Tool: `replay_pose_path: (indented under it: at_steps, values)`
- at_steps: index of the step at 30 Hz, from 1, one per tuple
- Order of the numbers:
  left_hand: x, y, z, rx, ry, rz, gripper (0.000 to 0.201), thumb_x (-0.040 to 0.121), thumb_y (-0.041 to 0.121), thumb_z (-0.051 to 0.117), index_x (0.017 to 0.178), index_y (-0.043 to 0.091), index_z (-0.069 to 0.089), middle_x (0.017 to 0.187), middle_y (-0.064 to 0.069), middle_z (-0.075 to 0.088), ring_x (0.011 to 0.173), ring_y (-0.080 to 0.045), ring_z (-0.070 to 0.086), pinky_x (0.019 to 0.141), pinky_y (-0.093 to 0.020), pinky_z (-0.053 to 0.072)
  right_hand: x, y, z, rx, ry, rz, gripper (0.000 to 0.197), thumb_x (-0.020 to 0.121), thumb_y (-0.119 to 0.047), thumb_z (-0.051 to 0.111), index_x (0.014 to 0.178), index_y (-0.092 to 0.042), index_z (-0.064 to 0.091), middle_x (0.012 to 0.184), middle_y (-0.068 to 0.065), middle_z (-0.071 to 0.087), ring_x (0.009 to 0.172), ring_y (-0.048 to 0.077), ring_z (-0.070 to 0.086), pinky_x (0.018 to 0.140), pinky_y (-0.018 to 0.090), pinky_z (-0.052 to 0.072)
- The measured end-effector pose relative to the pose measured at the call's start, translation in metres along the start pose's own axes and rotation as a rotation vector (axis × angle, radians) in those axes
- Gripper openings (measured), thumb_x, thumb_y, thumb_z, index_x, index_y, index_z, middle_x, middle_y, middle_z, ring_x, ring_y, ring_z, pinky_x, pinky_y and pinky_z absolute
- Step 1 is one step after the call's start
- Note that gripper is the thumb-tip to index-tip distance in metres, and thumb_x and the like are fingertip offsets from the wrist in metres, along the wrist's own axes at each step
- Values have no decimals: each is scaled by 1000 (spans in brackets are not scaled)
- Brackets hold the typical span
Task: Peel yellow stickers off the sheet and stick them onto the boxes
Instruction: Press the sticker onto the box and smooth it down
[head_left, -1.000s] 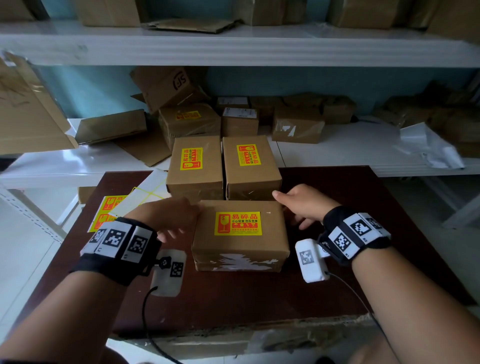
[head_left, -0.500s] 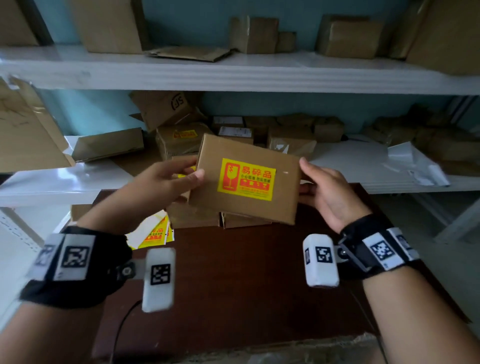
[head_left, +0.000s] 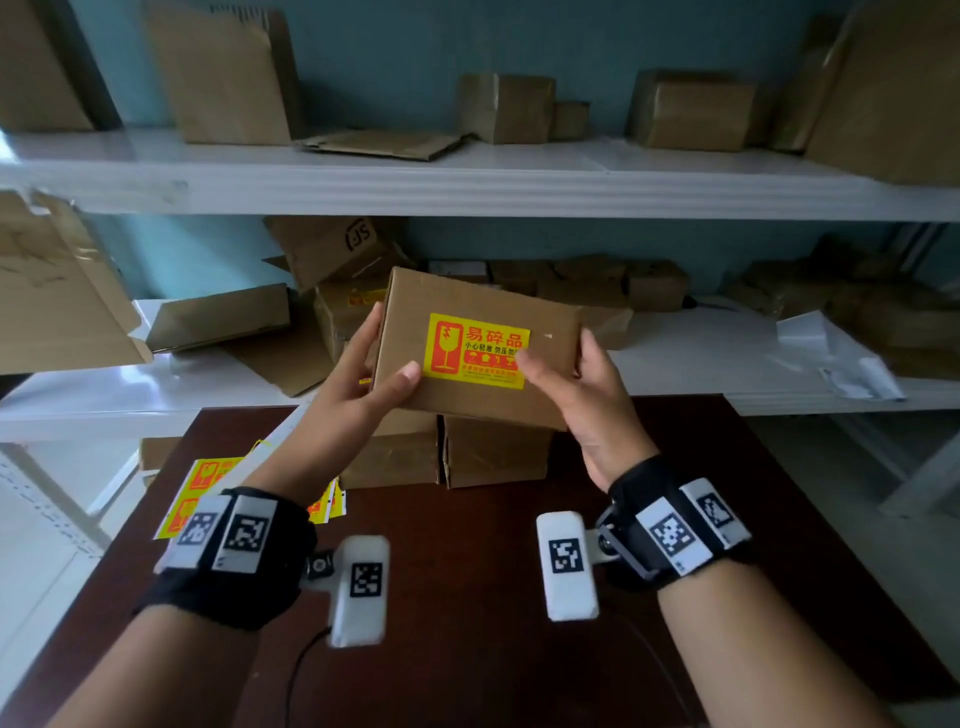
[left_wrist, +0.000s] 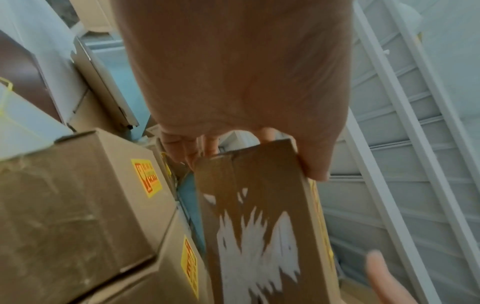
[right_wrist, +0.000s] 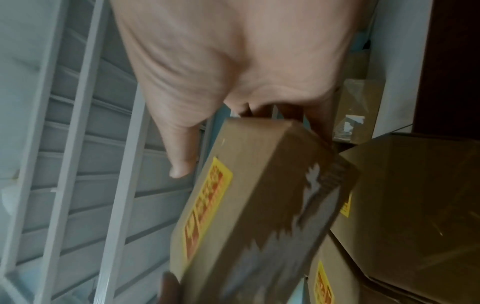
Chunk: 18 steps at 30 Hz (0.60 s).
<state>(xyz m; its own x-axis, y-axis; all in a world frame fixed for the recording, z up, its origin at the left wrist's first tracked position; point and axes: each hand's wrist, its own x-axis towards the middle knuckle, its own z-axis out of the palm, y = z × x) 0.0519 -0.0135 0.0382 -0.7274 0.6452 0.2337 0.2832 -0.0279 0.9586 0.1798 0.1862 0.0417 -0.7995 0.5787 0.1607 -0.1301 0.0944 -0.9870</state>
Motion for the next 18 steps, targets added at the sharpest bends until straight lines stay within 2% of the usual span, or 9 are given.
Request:
replay_pose_path:
  at_steps: [2, 3, 5, 7, 9, 10, 12, 15, 18]
  values:
    - [0, -1, 8, 2, 54, 10, 83, 75, 67, 66, 146, 63, 22, 152, 18, 41, 138, -9, 43, 115, -46, 35, 0, 3, 8, -138, 60, 8, 122, 53, -66, 89, 153, -32, 27, 149, -6, 53, 136, 11, 50, 115, 44, 40]
    - [0, -2, 12, 21, 86, 5, 84, 73, 72, 66, 144, 66, 21, 152, 14, 41, 139, -13, 42, 114, -50, 35, 0, 3, 12, -204, 88, 12, 138, 51, -68, 88, 159, -31, 11, 159, -3, 39, 145, 14, 38, 121, 44, 32]
    - [3, -7, 17, 52, 132, 6, 85, 67, 82, 63, 140, 72, 20, 151, 8, 41, 140, -21, 39, 112, -56, 35, -3, 0, 18, -290, 146, -4, 143, 57, -62, 85, 161, -26, -7, 168, 0, 15, 153, 16, 18, 123, 34, 16]
    - [4, -9, 22, 64, 175, 30, 84, 68, 83, 61, 140, 72, 18, 147, 6, 40, 140, -18, 36, 113, -50, 34, -5, -3, 21, -324, 195, -28, 142, 59, -67, 80, 161, -22, -9, 170, 1, 3, 155, 16, 7, 118, 29, 12]
    - [3, -6, 29, 98, 214, 68, 81, 77, 72, 59, 145, 66, 15, 144, 4, 36, 133, 2, 29, 110, -21, 27, -5, -4, 24, -359, 223, -45, 146, 53, -80, 71, 160, -22, -10, 170, 2, 0, 156, 19, 4, 120, 34, 14]
    - [3, -6, 34, 122, 229, 84, 80, 81, 65, 57, 148, 62, 13, 145, 5, 34, 127, 11, 26, 101, -5, 23, -6, -5, 26, -384, 230, -46, 148, 51, -84, 68, 160, -22, -11, 170, 3, -1, 156, 20, 5, 120, 35, 16]
    - [3, -6, 41, 156, 247, 108, 80, 84, 60, 54, 151, 55, 11, 148, 7, 31, 119, 14, 25, 86, 8, 19, -6, -6, 29, -433, 253, -48, 148, 53, -84, 67, 160, -20, -12, 169, 4, -2, 155, 21, 8, 116, 31, 19]
    - [1, -6, 46, 148, 255, 119, 79, 86, 55, 53, 154, 49, 11, 143, 6, 33, 117, 13, 23, 85, 8, 18, -5, -8, 29, -472, 282, -63, 148, 55, -80, 71, 160, -19, -13, 169, 4, -1, 155, 23, 9, 114, 31, 23]
    - [0, -7, 48, 79, 257, 110, 75, 87, 56, 53, 151, 53, 14, 135, 15, 33, 131, 2, 21, 101, -9, 22, -3, -10, 25, -485, 265, -45, 148, 52, -81, 68, 160, -21, -13, 170, 3, -1, 155, 23, 10, 117, 36, 24]
